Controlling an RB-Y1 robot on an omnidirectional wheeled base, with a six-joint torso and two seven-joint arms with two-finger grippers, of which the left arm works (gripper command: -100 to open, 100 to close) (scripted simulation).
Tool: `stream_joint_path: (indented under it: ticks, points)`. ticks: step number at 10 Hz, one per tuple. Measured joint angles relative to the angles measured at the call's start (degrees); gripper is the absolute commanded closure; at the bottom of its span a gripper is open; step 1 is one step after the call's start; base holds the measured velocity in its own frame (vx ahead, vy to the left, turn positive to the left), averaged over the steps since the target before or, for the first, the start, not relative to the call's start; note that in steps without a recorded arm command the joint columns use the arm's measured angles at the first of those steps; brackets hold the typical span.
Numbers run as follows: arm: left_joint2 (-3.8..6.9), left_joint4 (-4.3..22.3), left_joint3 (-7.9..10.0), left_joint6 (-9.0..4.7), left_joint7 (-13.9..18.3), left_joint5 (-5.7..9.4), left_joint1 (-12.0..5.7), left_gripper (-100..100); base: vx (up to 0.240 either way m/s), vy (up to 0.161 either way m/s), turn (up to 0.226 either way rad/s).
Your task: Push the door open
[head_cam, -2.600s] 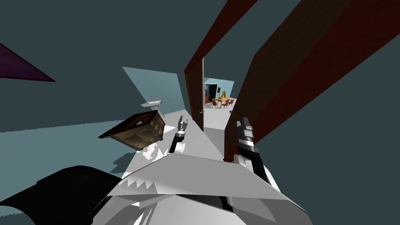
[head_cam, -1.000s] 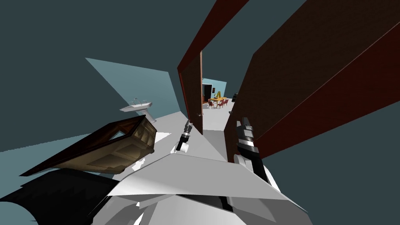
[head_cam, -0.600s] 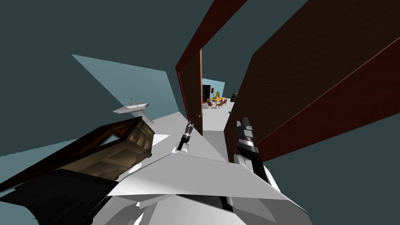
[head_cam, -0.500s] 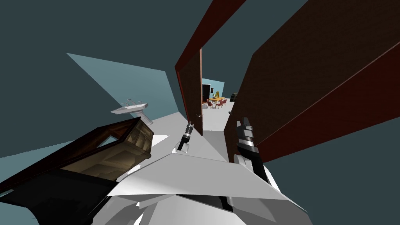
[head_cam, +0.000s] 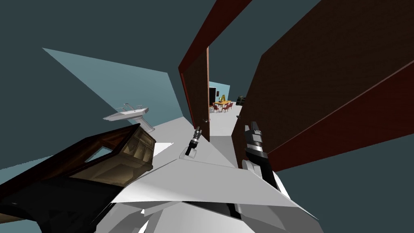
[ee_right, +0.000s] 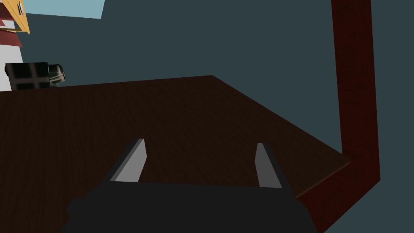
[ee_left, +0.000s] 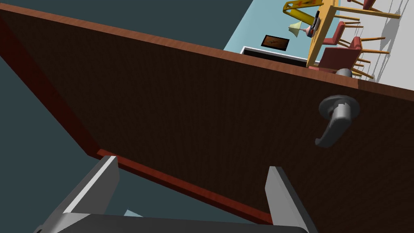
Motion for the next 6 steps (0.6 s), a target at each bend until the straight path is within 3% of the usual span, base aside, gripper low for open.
stream_joint_path:
  ticks: [6]
  points:
    - [0.19, 7.1, -1.51, -1.83, 0.2, -0.50, -2.44, -100, 0.074, 0.088, -0.077]
